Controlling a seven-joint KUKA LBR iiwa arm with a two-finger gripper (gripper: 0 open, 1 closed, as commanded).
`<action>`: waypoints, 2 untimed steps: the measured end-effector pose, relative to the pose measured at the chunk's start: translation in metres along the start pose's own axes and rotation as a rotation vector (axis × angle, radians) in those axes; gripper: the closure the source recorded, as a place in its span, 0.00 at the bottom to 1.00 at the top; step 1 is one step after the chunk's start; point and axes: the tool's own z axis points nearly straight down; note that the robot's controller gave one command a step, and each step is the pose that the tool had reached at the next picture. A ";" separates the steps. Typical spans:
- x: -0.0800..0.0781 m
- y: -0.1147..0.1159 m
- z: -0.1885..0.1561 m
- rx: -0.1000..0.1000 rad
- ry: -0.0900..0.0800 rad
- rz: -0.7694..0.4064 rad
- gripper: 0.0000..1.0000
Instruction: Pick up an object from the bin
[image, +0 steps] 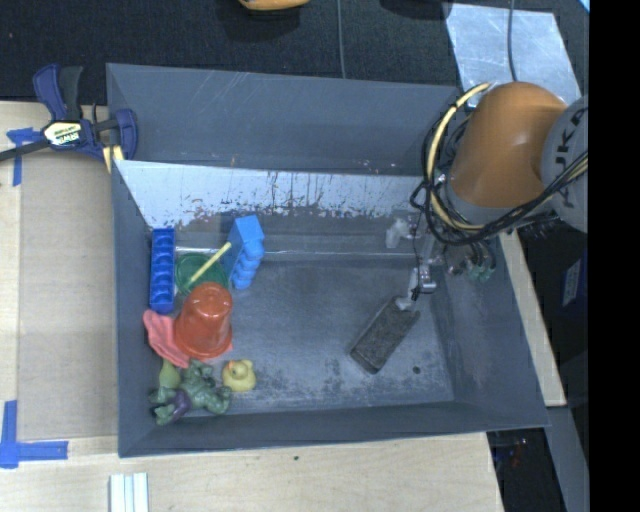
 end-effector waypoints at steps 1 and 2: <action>-0.002 0.000 -0.004 0.001 -0.008 -0.002 0.00; 0.022 -0.020 0.014 0.001 -0.013 -0.213 0.00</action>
Offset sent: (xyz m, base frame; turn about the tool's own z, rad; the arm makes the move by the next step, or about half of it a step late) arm -0.0456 -0.0441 -0.0319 -0.3727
